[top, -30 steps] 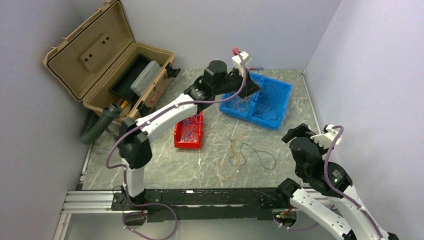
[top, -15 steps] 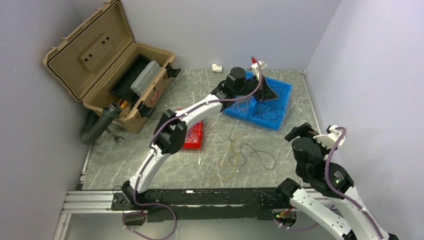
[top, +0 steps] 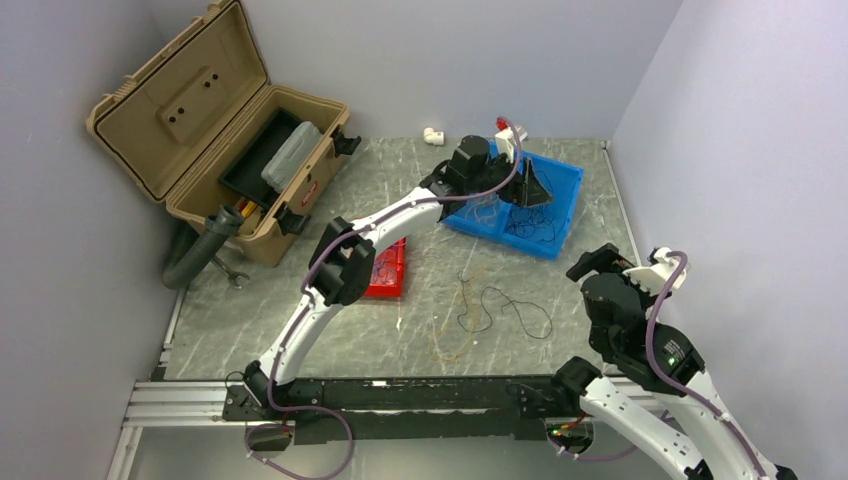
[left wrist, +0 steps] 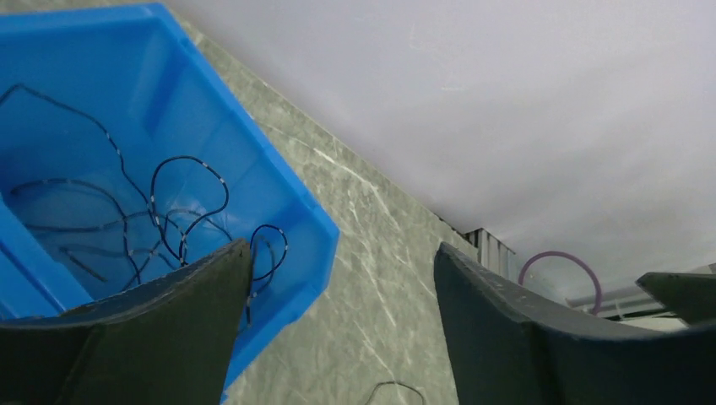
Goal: Untangle the cables
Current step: Place the cable in the bin, then pick up the cable at the center of the board.
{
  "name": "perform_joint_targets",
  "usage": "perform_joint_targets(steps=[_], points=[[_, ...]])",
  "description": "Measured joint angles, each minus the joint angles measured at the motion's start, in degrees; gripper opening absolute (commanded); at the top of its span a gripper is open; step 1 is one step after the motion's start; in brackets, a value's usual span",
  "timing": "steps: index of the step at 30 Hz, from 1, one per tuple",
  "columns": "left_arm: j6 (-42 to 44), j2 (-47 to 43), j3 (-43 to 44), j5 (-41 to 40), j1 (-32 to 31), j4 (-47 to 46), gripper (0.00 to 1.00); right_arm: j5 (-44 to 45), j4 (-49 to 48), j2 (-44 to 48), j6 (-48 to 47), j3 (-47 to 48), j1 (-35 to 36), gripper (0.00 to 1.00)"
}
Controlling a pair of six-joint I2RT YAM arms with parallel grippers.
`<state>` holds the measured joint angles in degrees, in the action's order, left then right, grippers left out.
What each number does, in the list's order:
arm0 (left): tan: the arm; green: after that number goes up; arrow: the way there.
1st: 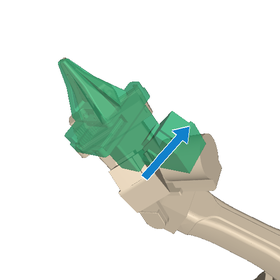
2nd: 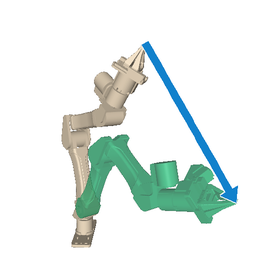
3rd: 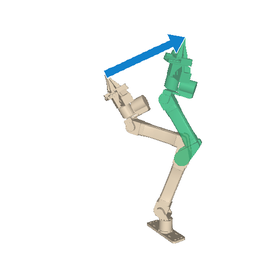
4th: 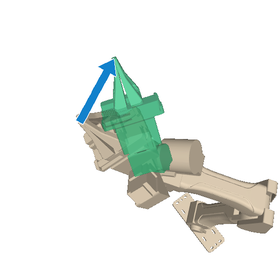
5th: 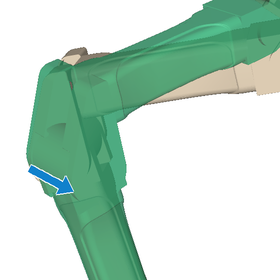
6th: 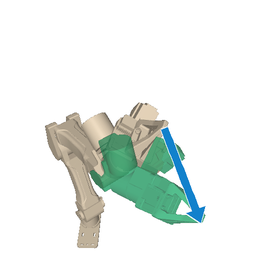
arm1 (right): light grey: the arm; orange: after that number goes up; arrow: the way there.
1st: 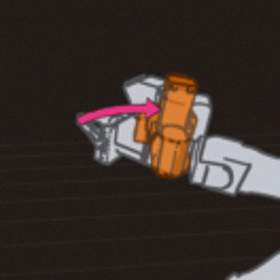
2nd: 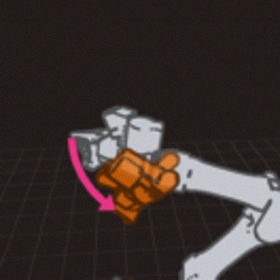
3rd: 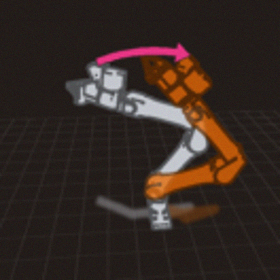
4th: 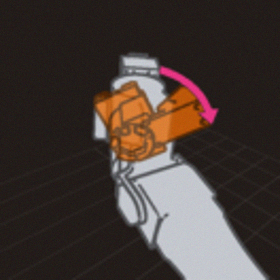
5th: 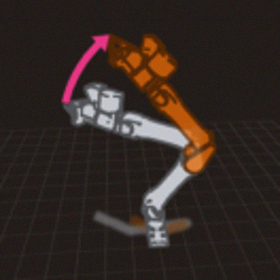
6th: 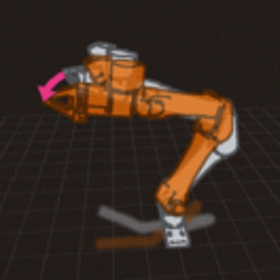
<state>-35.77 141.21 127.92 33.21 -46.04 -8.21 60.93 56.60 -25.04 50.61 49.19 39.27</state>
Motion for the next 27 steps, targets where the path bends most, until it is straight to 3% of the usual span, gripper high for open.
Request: perform_joint_targets(steps=[6,14,19,23,27], points=[[5.6,-7.2,-5.2,-2.3,-0.1,8.0,0.99,-5.5,0.9,-4.3,0.9,0.0,0.0,0.93],[15.1,-26.6,-17.4,-8.6,-0.1,19.1,0.99,-16.6,0.5,-9.3,1.5,-1.3,0.0,0.93],[19.4,-44.7,-34.1,-14.8,-0.1,20.9,1.0,-21.4,-1.4,-14.9,2.2,-1.3,-1.2,0.92],[22.8,-59.9,-46.5,-19.3,-0.1,21.9,0.99,-28.1,-5.4,-19.0,1.8,-1.6,-4.4,0.99],[24.8,-73.0,-59.1,-22.1,-0.1,20.2,1.0,-36.3,-8.3,-20.7,-0.4,-3.1,-9.5,1.0]])
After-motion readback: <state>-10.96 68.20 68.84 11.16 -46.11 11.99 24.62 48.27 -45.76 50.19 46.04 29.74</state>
